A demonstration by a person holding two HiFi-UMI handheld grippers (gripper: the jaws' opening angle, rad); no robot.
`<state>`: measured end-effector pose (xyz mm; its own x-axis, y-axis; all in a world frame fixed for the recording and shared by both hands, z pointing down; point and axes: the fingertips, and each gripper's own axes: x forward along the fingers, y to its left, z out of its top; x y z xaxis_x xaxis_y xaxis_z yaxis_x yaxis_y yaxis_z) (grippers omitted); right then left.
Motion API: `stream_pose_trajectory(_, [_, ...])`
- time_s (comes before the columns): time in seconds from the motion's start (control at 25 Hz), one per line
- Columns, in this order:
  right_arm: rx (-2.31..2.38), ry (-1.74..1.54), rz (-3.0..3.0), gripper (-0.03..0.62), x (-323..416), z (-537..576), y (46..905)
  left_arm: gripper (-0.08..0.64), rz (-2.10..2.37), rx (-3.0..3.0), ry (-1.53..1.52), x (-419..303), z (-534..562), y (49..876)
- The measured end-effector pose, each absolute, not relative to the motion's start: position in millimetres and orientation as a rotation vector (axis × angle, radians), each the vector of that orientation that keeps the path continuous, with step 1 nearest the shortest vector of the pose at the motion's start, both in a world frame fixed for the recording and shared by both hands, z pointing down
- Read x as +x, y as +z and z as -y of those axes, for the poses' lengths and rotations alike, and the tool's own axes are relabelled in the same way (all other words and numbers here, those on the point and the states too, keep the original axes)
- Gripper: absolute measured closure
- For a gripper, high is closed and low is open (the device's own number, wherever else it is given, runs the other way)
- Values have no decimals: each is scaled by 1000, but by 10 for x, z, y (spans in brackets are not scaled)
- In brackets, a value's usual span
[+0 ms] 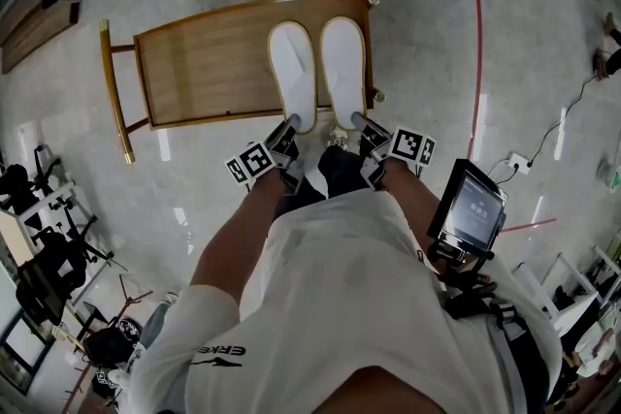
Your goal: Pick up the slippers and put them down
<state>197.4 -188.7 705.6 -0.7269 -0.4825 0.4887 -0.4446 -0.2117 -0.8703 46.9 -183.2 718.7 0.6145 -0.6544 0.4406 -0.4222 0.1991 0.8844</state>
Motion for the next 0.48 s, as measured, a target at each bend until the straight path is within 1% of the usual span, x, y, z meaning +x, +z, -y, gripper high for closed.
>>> stream_pose_trajectory(0.48, [-1203,-2152,-1975,546,1977,1857,7158,505,970,1397,-222,451,1768,7277])
